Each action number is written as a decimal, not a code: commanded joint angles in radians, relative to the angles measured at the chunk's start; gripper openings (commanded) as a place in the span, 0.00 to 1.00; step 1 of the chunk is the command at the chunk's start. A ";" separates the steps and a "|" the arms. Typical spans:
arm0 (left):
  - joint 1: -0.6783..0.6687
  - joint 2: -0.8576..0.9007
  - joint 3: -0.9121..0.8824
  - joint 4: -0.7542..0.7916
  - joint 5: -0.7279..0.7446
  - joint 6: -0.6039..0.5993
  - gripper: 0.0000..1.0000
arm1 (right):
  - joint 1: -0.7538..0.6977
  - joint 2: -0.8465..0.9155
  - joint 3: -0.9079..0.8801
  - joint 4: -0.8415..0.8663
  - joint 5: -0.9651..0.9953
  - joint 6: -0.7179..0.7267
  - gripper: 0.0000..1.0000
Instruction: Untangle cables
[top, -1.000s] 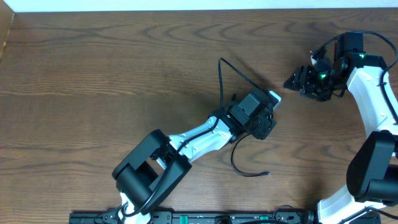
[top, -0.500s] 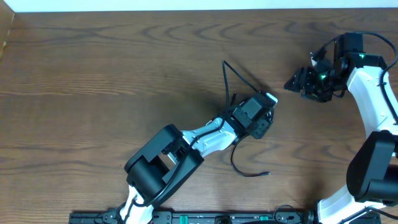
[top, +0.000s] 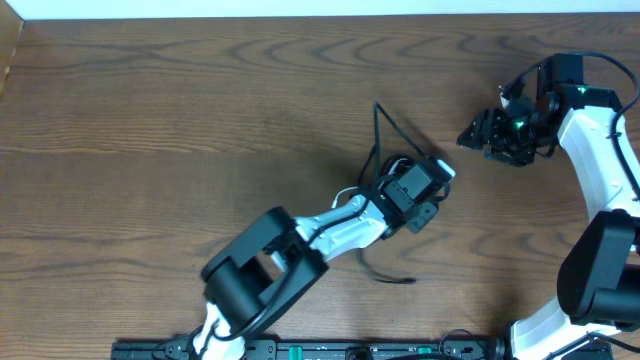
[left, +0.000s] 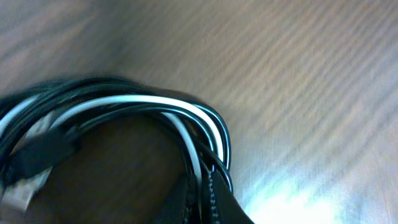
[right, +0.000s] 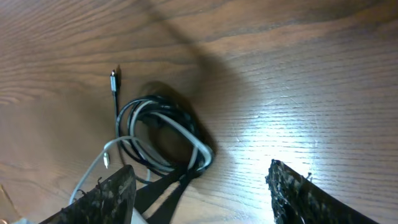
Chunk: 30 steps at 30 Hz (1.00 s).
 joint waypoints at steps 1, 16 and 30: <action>0.039 -0.173 -0.008 -0.082 0.080 -0.040 0.07 | 0.004 -0.029 -0.004 -0.004 0.012 -0.016 0.65; 0.386 -0.519 -0.008 -0.282 0.641 -0.216 0.08 | 0.042 -0.029 -0.004 0.027 -0.603 -0.242 0.63; 0.409 -0.520 -0.008 -0.265 0.633 -0.272 0.07 | 0.243 -0.029 -0.005 0.104 -0.346 -0.005 0.54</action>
